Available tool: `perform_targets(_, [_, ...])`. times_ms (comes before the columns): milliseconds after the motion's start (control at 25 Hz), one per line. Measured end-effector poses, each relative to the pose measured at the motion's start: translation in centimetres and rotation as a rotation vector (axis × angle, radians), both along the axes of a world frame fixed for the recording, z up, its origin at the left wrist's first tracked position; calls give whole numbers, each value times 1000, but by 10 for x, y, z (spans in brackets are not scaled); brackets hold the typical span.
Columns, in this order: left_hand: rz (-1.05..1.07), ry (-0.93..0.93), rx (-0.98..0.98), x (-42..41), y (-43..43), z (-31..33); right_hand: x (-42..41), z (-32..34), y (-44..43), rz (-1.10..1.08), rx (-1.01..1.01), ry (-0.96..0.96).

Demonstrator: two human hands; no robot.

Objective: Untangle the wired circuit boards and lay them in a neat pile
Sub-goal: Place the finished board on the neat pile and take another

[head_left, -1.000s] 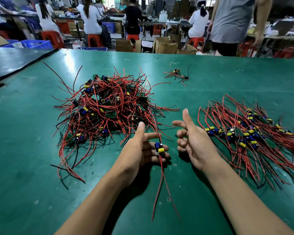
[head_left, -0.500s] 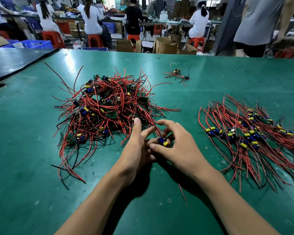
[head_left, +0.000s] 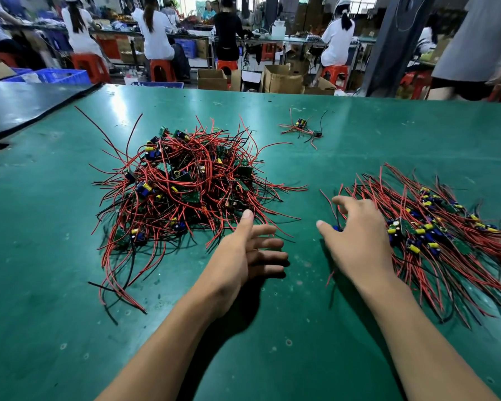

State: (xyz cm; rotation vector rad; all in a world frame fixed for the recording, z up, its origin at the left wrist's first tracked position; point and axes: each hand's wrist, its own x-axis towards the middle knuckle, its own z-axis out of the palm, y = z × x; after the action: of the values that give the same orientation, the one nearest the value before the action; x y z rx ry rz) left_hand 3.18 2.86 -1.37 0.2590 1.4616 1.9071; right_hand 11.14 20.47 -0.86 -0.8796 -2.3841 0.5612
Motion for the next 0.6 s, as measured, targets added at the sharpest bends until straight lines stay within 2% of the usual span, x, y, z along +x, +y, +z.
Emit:
perform_targets(80, [82, 28, 30, 0, 1, 0, -5, -1, -16, 198, -44, -2])
perform_targets(160, [188, 111, 40, -3, -1, 0, -10, -8, -29, 295, -41, -146])
perform_targets(240, [298, 217, -13, -8, -5, -1, -11, -12, -25, 198, 31, -241])
perform_targets(320, [356, 299, -75, -13, -8, -2, -6, -10, -11, 67, 16, -252])
perform_targets(440, [305, 403, -184, -12, -9, -3, -3, -9, 0, -25, -1, -275])
perform_targets(520, [252, 477, -292, -14, -10, -7, -6, -12, -5, -5, 29, -203])
perform_targets(600, [241, 527, -345, -15, -10, -8, -10, -14, -17, 116, 58, -73])
